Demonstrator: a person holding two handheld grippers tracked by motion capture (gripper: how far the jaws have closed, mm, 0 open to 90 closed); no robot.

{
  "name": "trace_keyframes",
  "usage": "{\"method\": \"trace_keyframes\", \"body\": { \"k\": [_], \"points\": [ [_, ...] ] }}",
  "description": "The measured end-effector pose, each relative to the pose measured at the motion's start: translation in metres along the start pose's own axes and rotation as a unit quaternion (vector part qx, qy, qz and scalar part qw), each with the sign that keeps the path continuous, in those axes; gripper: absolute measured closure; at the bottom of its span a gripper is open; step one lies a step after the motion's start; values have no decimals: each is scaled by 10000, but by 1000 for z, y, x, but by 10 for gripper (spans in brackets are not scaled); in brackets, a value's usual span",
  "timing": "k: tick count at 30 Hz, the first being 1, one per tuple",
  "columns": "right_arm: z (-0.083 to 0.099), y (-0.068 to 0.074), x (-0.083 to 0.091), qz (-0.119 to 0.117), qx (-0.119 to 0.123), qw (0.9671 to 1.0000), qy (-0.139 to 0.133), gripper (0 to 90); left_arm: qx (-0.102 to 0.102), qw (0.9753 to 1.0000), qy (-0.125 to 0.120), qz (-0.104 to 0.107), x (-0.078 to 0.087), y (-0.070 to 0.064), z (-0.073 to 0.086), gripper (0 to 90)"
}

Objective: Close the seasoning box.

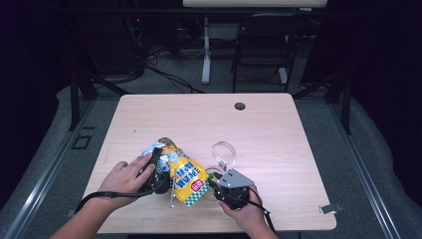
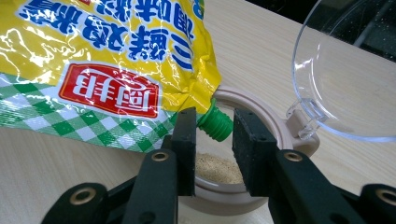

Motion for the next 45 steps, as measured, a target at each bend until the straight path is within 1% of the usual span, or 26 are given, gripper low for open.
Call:
{"method": "trace_keyframes", "body": {
  "k": [7, 10, 20, 27, 35, 42, 44, 45],
  "points": [
    [1, -1, -3, -9, -16, 10000, 29, 721, -37, 10000, 17, 12, 0, 1, 0, 542],
    [1, -1, -4, -55, -9, 10000, 51, 749, -59, 10000, 31, 34, 1, 1, -1, 543],
    [1, -1, -6, -64, -25, 10000, 44, 754, -159, 9999, 66, 10, 2, 4, -2, 544],
    [1, -1, -6, -25, 1, 10000, 49, 748, -261, 9995, 138, -81, 4, 5, -3, 546],
    [2, -1, -6, -1, 18, 10000, 40, 740, -347, 9992, 182, -123, 7, 6, -4, 547],
    [2, 0, -7, 27, 38, 10000, 12, 738, -490, 9984, 229, -183, 10, 8, -5, 549],
    [2, 0, -7, 31, 60, 10000, 14, 738, -514, 9982, 242, -194, 11, 8, -5, 557],
    [2, 0, -7, 36, 56, 10000, 5, 737, -514, 9982, 235, -208, 12, 8, -6, 574]
  ]
}}
Point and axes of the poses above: each handheld gripper's, and its own axes: x roughly backward along the jaws, z roughly out of its underside, y roughly to its left, the point moved 3 cm from there along -x, roughly forward along the jaws, and after that the axes turned 15 degrees about z, right-handed, at the moved point
